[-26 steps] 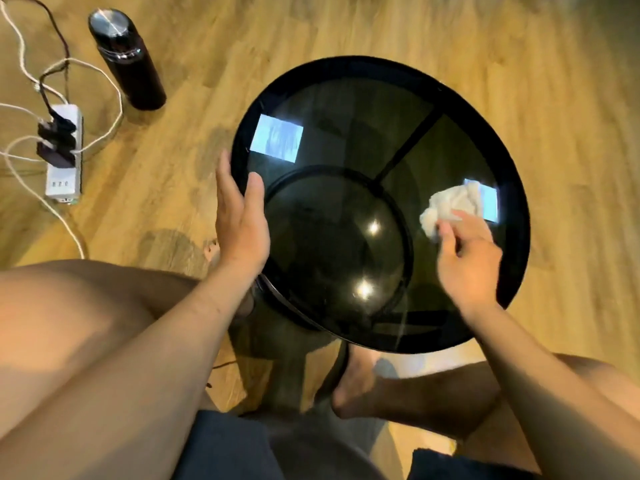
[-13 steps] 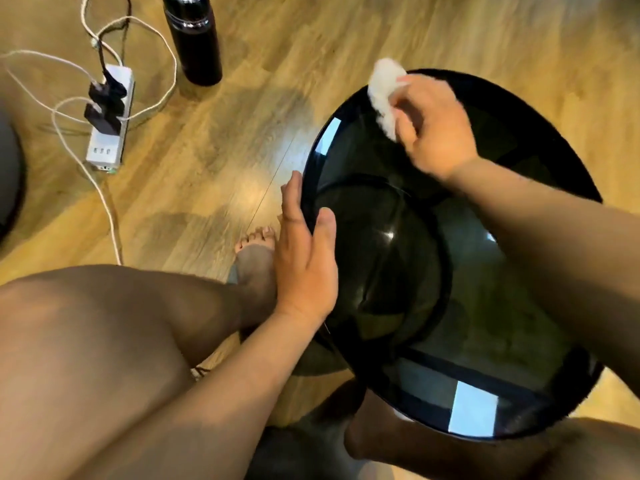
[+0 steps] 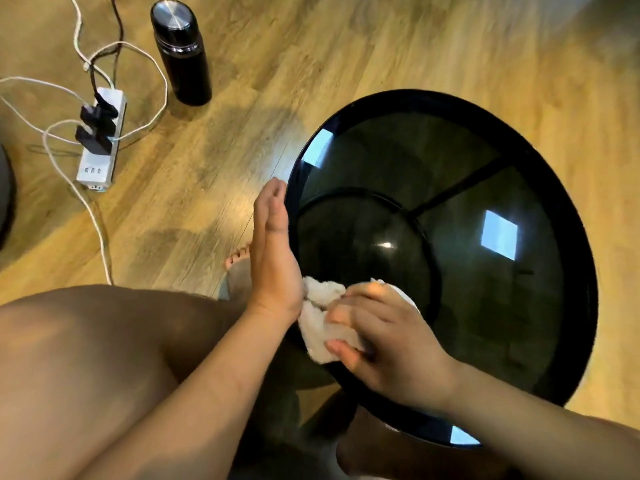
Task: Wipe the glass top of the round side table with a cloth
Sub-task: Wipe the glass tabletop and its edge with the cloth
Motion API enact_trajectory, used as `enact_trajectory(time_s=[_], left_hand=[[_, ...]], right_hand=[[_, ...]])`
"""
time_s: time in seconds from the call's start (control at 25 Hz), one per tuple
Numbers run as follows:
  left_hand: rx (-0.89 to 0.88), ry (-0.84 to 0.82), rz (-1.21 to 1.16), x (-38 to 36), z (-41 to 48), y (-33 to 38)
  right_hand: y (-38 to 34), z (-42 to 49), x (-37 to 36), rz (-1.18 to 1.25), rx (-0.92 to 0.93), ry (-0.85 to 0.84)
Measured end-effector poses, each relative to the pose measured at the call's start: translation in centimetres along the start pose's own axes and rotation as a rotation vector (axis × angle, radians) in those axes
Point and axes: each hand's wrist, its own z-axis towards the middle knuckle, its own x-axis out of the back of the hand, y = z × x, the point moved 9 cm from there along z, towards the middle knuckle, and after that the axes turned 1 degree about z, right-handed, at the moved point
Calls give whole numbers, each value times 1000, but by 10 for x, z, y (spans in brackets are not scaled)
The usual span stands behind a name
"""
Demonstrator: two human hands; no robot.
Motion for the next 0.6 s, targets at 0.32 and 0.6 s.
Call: enact_trajectory(time_s=[0.32,0.6], left_hand=[[-109,28,228,11,8,3],[-108,41,194,1,10,-4]], right_hand=[[67,131,20,-311,142,37],[286,119,141,-294,-604,417]])
